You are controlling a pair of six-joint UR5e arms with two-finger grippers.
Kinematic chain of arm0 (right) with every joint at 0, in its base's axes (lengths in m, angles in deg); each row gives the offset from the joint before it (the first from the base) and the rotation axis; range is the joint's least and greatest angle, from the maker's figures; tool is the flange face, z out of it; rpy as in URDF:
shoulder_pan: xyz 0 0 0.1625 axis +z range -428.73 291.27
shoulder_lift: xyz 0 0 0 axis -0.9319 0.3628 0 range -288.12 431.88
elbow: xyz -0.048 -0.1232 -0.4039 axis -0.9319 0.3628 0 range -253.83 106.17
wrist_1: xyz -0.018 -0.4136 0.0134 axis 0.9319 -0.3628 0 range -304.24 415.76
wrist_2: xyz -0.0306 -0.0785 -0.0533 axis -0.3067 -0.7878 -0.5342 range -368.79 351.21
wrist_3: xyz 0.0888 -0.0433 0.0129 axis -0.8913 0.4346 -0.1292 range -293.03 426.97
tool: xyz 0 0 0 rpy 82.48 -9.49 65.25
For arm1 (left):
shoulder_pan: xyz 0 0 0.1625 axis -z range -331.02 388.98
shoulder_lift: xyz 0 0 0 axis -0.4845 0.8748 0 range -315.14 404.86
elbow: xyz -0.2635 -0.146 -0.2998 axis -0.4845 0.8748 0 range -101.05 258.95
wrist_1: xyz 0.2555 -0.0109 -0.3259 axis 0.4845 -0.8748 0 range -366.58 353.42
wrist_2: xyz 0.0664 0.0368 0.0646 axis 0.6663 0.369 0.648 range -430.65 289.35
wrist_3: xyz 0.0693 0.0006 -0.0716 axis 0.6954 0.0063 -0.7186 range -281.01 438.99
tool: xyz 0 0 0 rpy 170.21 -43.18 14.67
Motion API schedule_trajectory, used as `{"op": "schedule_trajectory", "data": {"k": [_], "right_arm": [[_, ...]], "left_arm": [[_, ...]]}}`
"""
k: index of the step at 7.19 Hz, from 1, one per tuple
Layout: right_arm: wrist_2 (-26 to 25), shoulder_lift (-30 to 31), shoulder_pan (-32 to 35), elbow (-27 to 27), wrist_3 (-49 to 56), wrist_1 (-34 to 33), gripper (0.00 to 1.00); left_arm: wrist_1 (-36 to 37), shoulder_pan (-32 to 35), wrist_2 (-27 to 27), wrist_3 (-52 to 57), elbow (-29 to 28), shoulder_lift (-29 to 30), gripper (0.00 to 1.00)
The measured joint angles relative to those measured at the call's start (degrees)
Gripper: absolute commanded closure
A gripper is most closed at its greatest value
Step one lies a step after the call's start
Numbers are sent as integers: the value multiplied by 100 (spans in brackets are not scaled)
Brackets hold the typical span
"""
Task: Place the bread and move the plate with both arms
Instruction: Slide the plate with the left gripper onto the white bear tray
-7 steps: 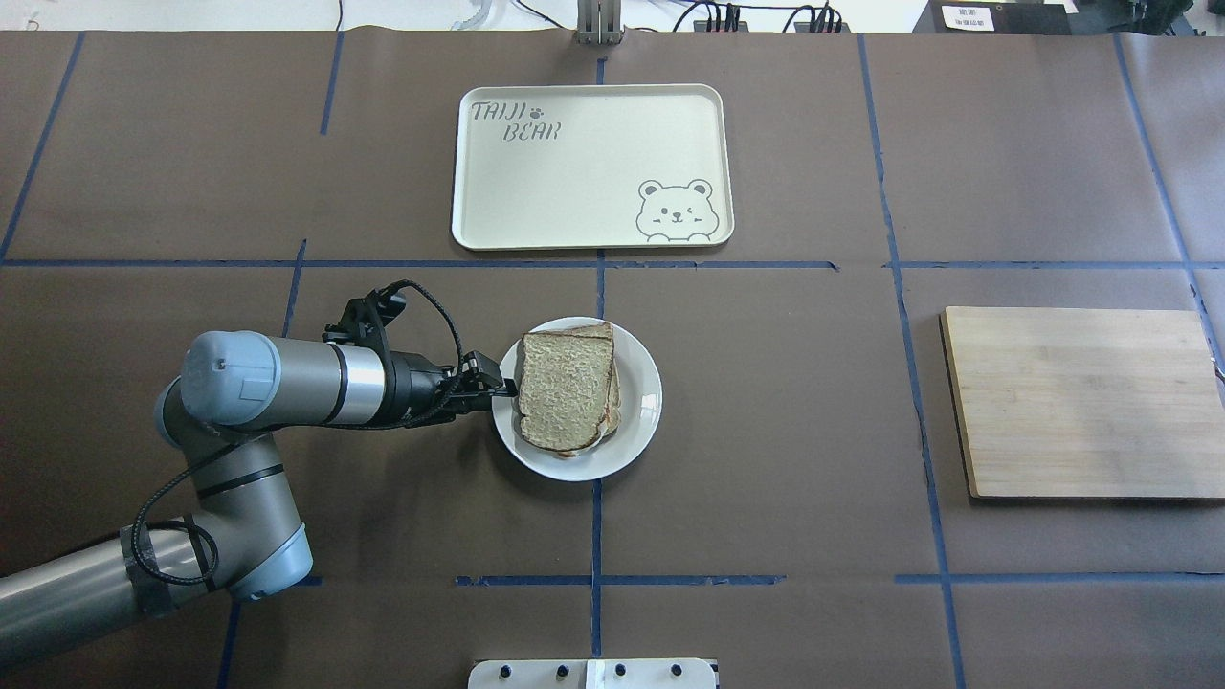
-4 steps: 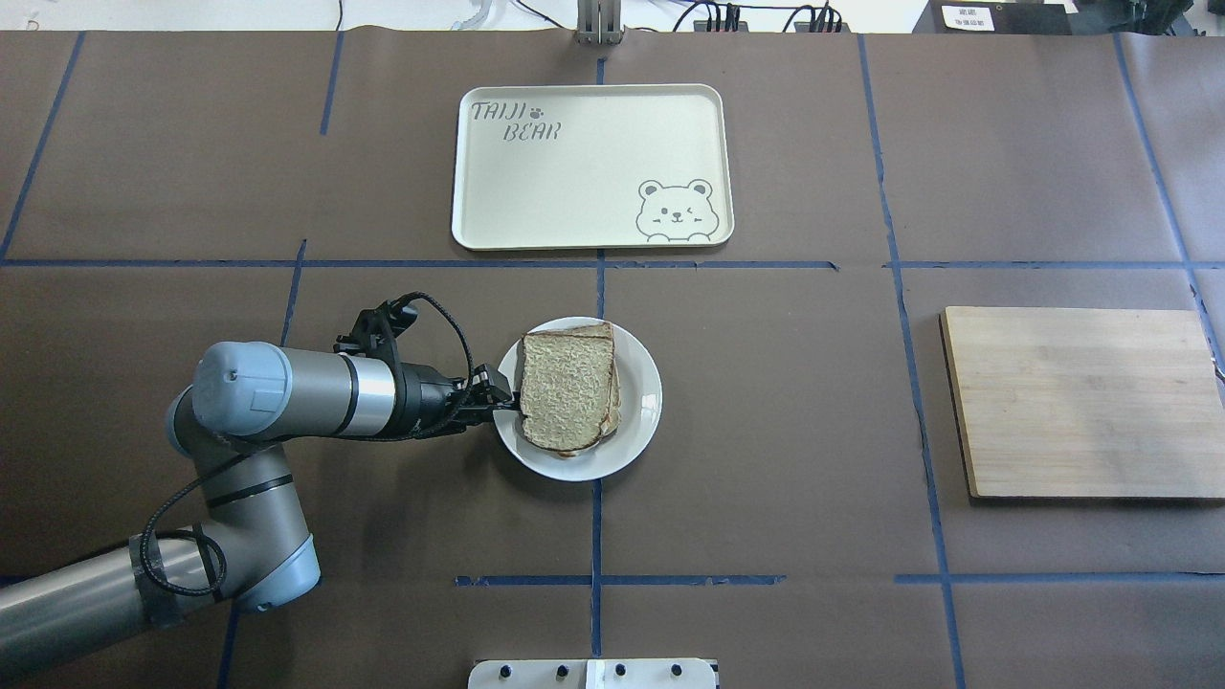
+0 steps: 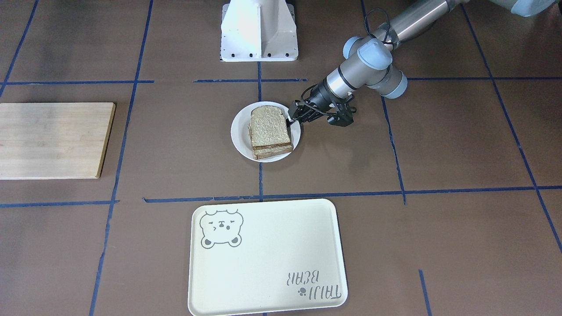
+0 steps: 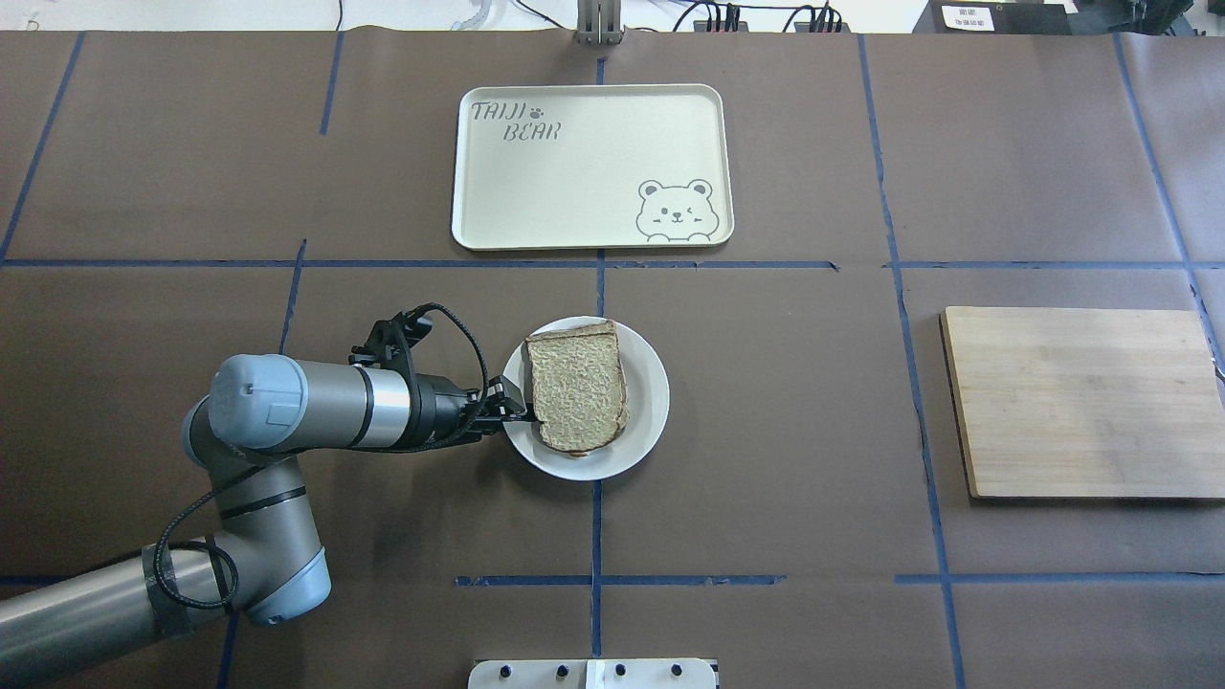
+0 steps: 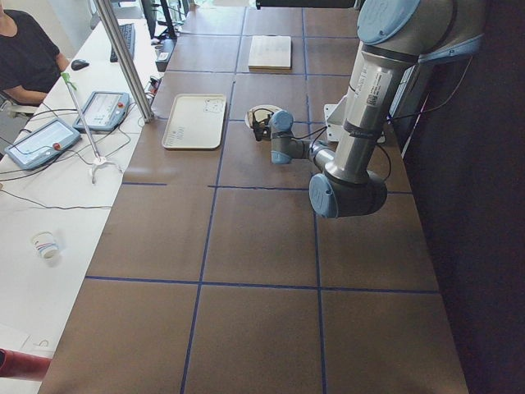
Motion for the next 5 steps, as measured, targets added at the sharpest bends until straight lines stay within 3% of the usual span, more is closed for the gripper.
{"op": "schedule_trajectory", "data": {"k": [5], "right_arm": [[-27, 49, 60, -1, 8, -1, 1]], "left_arm": [[-9, 114, -3, -443, 173, 148, 100]]}}
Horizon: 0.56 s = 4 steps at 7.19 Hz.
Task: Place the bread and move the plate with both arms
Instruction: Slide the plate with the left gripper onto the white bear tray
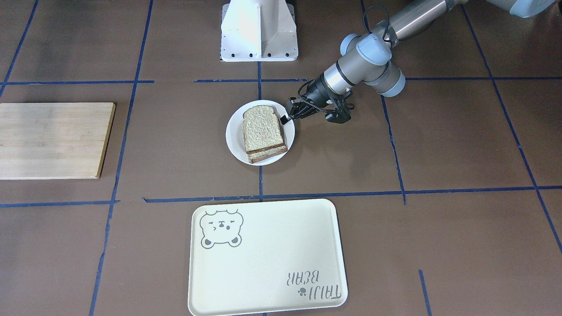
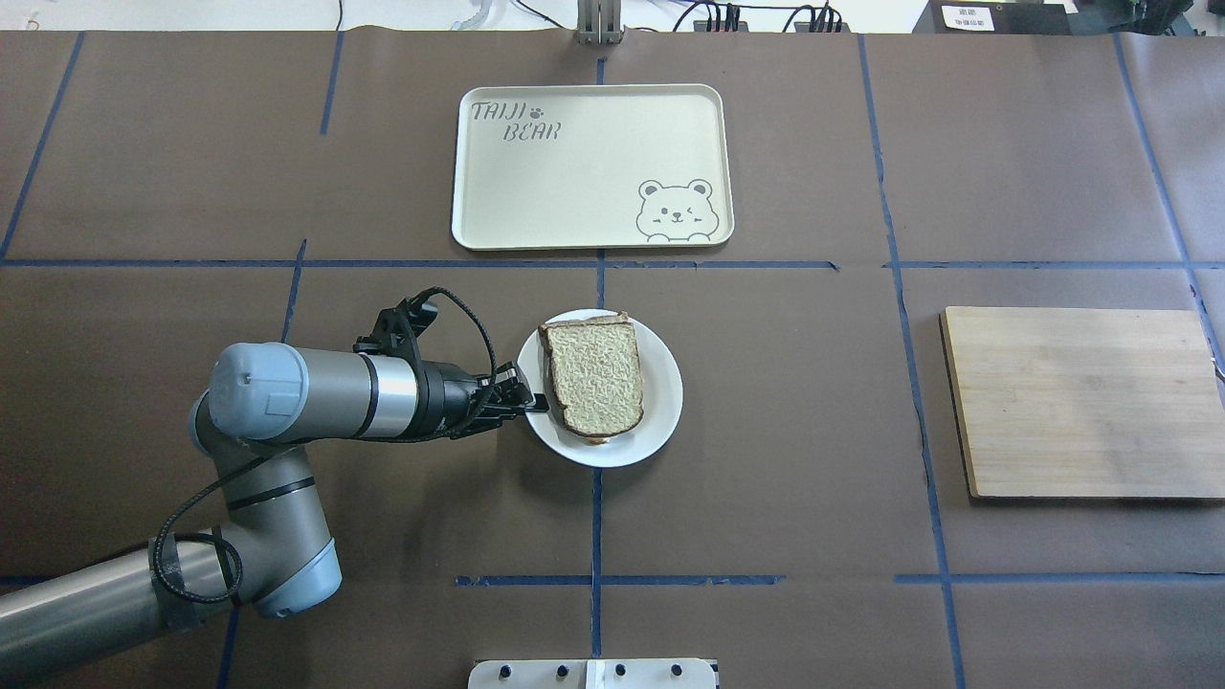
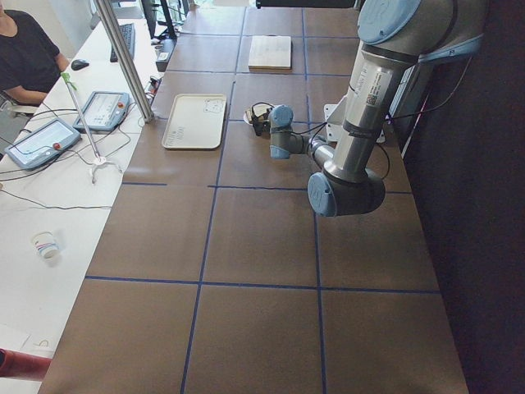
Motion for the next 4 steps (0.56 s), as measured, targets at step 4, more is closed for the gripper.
{"op": "schedule_trajectory", "data": {"k": [4], "right_arm": [[-18, 26, 38, -21, 19, 5, 1]], "left_arm": [[-36, 483, 51, -338, -42, 294, 100]]}}
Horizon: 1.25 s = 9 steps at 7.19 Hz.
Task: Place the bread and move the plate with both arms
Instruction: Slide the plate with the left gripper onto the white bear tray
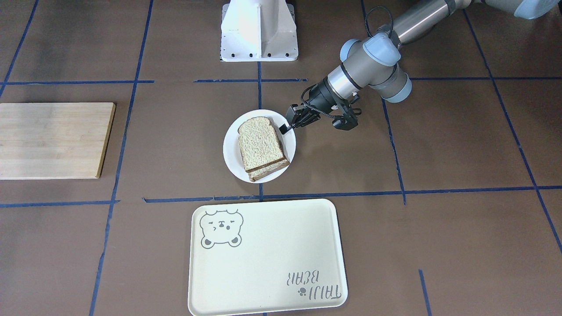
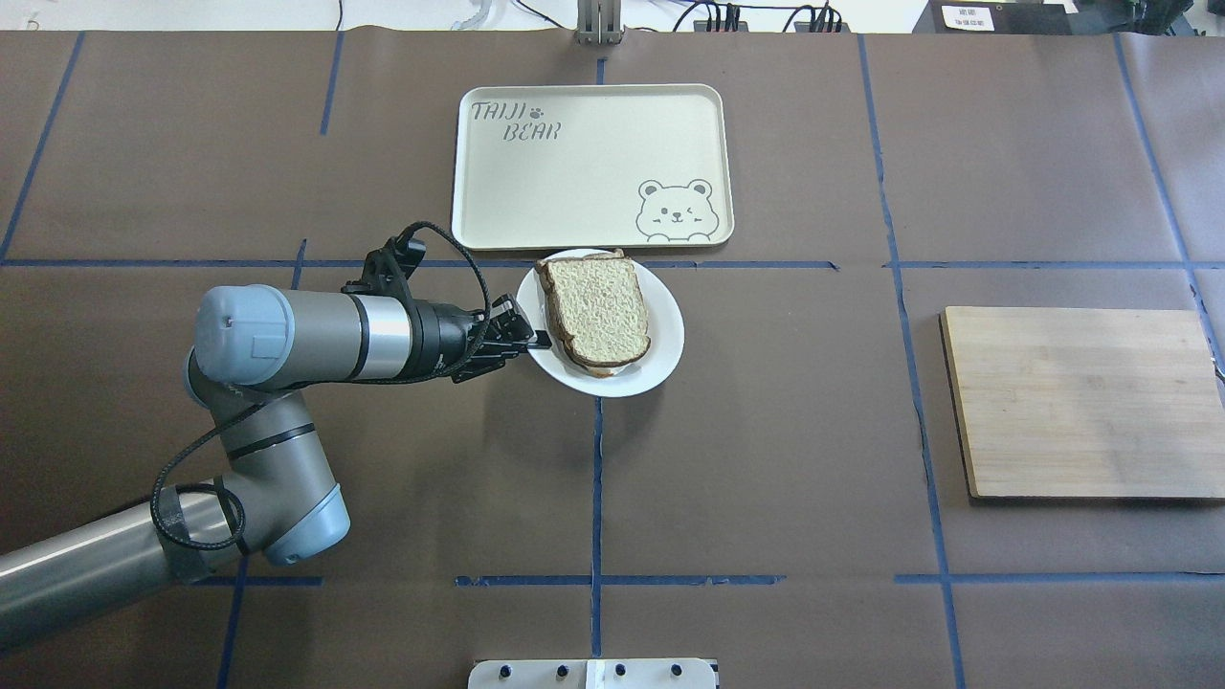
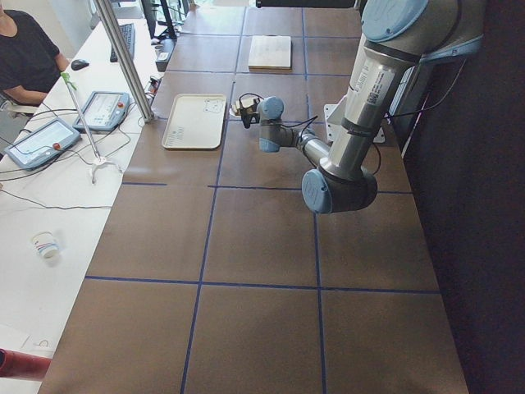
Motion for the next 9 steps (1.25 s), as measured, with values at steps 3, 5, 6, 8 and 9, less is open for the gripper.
{"op": "schedule_trajectory", "data": {"k": [3, 5, 6, 8, 9], "right_arm": [[-21, -25, 28, -5, 8, 6, 1], [-24, -64, 33, -5, 2, 6, 1], [-25, -80, 34, -6, -2, 6, 1], [-25, -91, 35, -8, -25, 6, 1], [-25, -90, 35, -11, -49, 6, 1]], "left_arm": [[-237, 82, 919, -810, -724, 758, 100], [-450, 145, 1685, -1374, -1607, 1221, 100], [-478, 184, 1967, -1564, -2039, 1436, 100], [-492, 260, 2299, -1685, -2944, 1890, 100], [-493, 285, 2351, -1696, -3223, 2025, 98]]}}
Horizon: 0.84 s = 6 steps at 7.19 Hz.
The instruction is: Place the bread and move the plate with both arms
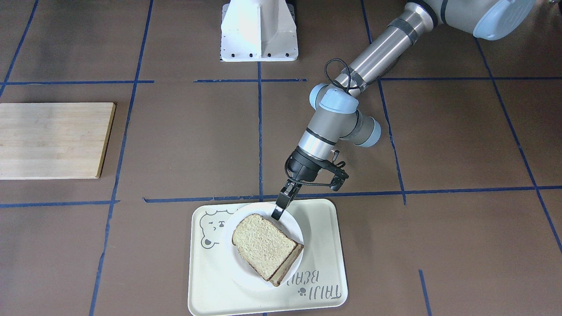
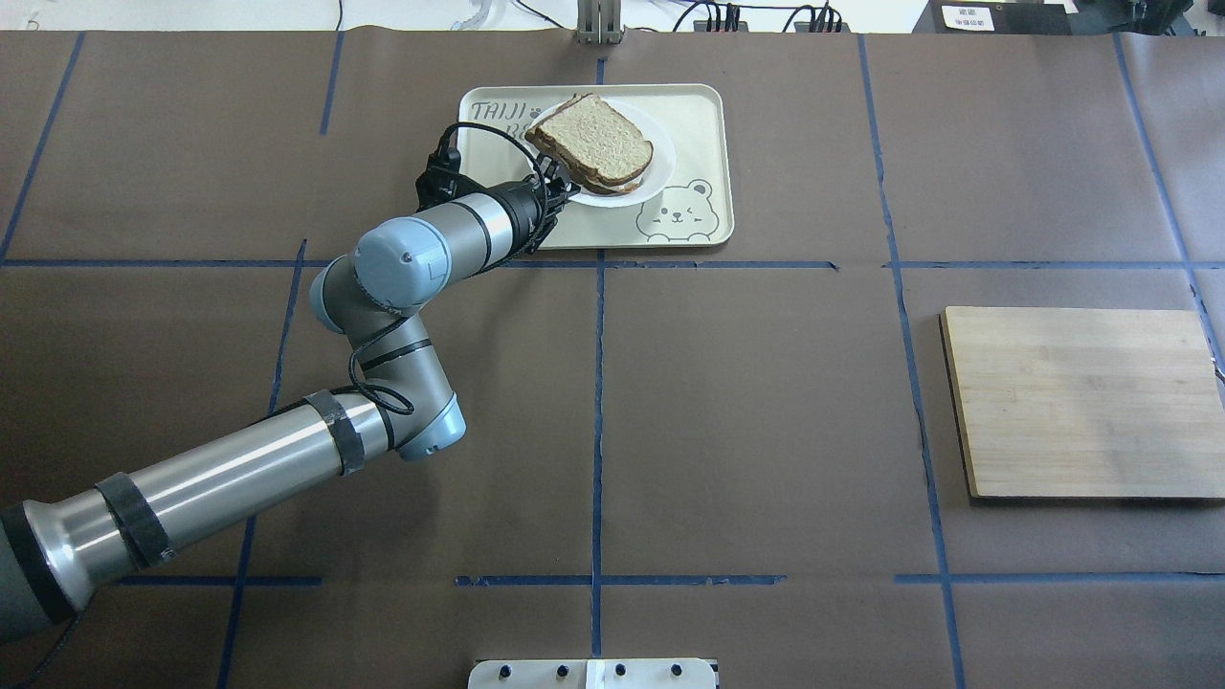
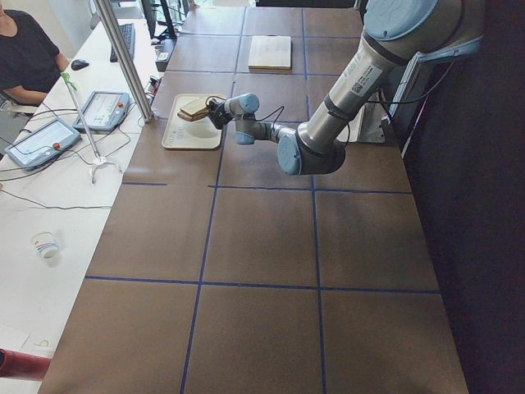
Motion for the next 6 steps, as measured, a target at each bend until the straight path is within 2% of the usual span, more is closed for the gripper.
{"op": "schedule_trajectory", "data": {"k": [1, 2, 3, 4, 6], "right_arm": [[0, 1, 0, -2, -14, 0, 1], [2, 2, 0, -3, -19, 0, 0], [5, 5, 0, -3, -21, 0, 1], [8, 8, 0, -7, -22, 0, 1], [9, 16, 0, -9, -22, 0, 1]], "left_arm": [[-1, 10, 26, -4, -130, 62, 60], [1, 12, 32, -1, -186, 81, 4], [3, 15, 28, 11, -205, 75, 0], [3, 37, 16, 44, -188, 60, 0], [62, 192, -300, 271, 309, -270, 0]]}}
